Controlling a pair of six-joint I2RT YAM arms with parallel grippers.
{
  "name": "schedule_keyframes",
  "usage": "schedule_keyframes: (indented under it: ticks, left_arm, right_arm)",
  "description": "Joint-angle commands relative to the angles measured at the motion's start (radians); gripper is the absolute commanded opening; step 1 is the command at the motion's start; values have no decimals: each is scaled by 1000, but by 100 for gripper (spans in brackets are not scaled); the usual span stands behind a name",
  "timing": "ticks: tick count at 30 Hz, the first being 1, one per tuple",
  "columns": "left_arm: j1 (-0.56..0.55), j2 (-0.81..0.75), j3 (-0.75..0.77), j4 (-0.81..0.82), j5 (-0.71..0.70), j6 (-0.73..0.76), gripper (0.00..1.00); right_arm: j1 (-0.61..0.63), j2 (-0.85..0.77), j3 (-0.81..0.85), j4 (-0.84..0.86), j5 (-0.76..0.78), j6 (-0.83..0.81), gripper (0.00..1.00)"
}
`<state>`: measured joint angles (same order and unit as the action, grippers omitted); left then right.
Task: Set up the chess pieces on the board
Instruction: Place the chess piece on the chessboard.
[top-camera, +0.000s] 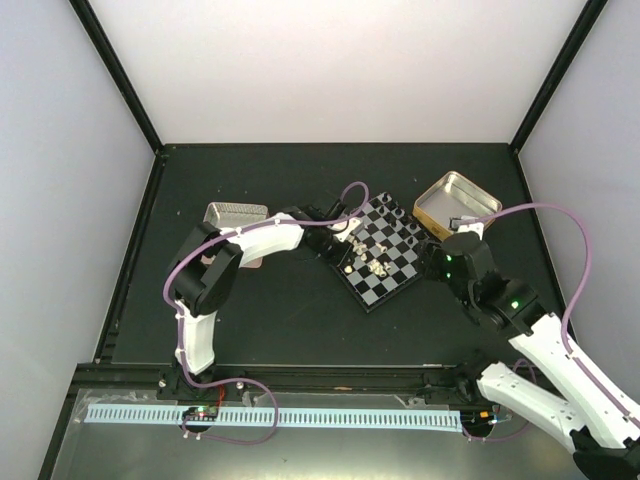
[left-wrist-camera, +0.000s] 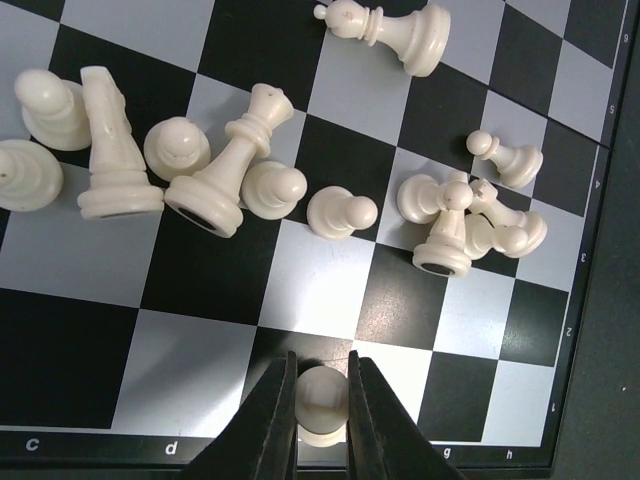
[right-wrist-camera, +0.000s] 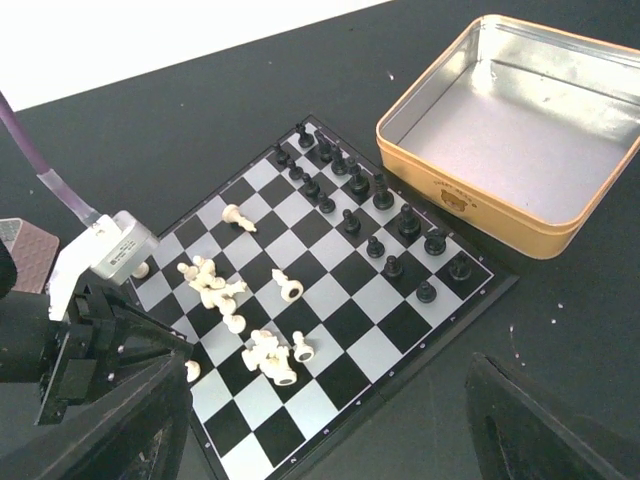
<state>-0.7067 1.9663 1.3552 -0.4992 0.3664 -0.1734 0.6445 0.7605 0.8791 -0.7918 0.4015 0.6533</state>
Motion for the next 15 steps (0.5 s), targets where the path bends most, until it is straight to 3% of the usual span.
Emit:
schedule_keyframes:
  ticks: [1, 6, 15]
  left_arm:
    - [0, -15, 11, 11, -35, -21, 2]
    - [-10, -68, -107, 191, -93, -8, 2]
    - [-88, -122, -270, 350, -278, 21, 2]
  right_arm:
    - [-3, -37, -20, 39, -2, -30, 75]
    - [-4, -22, -32, 83, -28, -55, 75]
    - [-4, -30, -99, 158, -24, -38, 75]
